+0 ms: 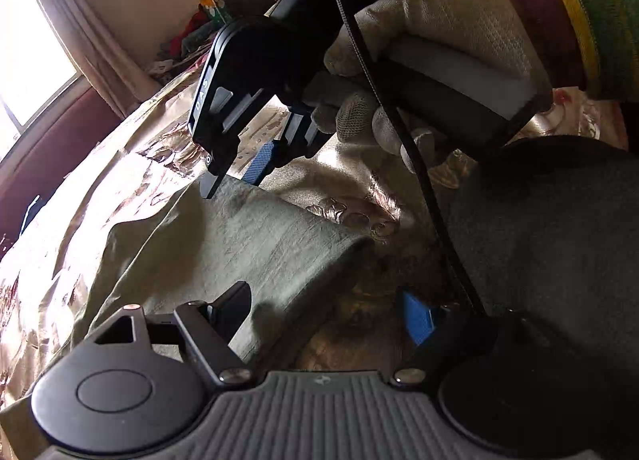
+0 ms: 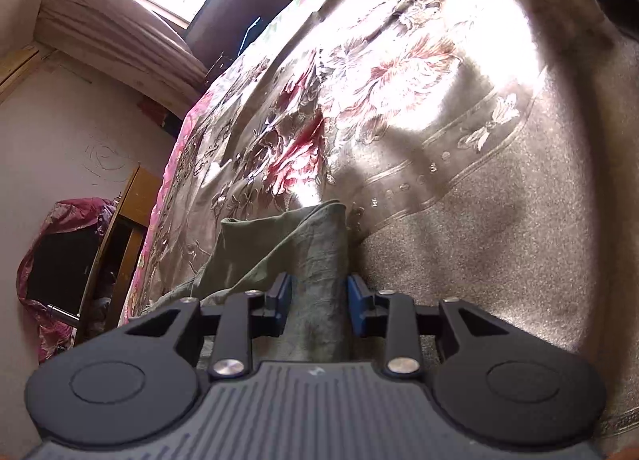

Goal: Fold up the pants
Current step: 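Lower the left gripper onto the pants edge and close it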

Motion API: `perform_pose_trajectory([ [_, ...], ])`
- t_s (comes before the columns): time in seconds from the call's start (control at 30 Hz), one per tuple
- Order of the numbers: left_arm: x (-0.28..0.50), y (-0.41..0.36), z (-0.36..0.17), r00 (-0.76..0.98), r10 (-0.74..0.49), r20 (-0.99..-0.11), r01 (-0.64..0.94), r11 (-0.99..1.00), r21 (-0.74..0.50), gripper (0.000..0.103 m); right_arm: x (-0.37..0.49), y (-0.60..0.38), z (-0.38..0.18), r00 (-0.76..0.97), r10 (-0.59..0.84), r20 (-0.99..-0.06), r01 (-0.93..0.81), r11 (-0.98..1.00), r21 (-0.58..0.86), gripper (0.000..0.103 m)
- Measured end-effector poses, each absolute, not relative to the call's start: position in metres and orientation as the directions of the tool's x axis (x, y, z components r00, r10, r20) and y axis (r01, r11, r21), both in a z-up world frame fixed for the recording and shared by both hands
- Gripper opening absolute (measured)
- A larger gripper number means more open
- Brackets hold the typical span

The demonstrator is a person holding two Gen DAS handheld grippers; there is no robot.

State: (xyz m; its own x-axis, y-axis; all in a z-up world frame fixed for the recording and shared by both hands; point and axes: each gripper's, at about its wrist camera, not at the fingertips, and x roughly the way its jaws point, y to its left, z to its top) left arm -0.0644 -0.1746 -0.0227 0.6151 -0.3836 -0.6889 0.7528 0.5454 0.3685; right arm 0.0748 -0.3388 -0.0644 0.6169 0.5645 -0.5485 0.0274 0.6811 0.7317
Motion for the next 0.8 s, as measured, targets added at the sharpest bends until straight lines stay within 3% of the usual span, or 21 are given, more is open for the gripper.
perform_pose_trajectory([
  [0.23, -0.059, -0.182, -0.026, 0.649, -0.356, -0.672, 0.691, 0.645, 0.326, 0.091, 0.091, -0.335, -0.068, 0.592, 0.604, -0.534, -0.012, 0.669, 0.743, 0.033],
  [0.27, -0.060, -0.180, -0.025, 0.648, -0.363, -0.669, 0.692, 0.647, 0.320, 0.088, 0.093, -0.336, -0.069, 0.588, 0.610, -0.532, -0.012, 0.664, 0.748, 0.032],
  [0.33, -0.064, -0.180, -0.021, 0.645, -0.377, -0.665, 0.695, 0.651, 0.305, 0.073, 0.097, -0.341, -0.072, 0.581, 0.629, -0.517, -0.008, 0.639, 0.770, 0.031],
  [0.4, -0.066, -0.182, -0.018, 0.646, -0.383, -0.660, 0.693, 0.656, 0.298, 0.062, 0.099, -0.345, -0.073, 0.582, 0.632, -0.512, 0.018, 0.619, 0.785, 0.021],
  [0.43, -0.067, -0.183, -0.016, 0.647, -0.387, -0.656, 0.692, 0.659, 0.293, 0.056, 0.097, -0.347, -0.072, 0.586, 0.631, -0.509, 0.016, 0.618, 0.786, 0.012],
  [0.47, -0.068, -0.182, -0.014, 0.649, -0.391, -0.653, 0.689, 0.665, 0.287, 0.052, 0.096, -0.348, -0.070, 0.588, 0.633, -0.503, 0.007, 0.618, 0.786, 0.010],
  [0.53, -0.065, -0.179, -0.009, 0.641, -0.403, -0.653, 0.686, 0.683, 0.251, 0.034, 0.092, -0.350, -0.068, 0.592, 0.641, -0.488, -0.002, 0.607, 0.795, 0.008],
  [0.8, -0.045, -0.144, 0.022, 0.609, -0.472, -0.638, 0.617, 0.787, 0.008, 0.026, 0.090, -0.347, -0.052, 0.613, 0.649, -0.451, -0.010, 0.577, 0.817, 0.006],
])
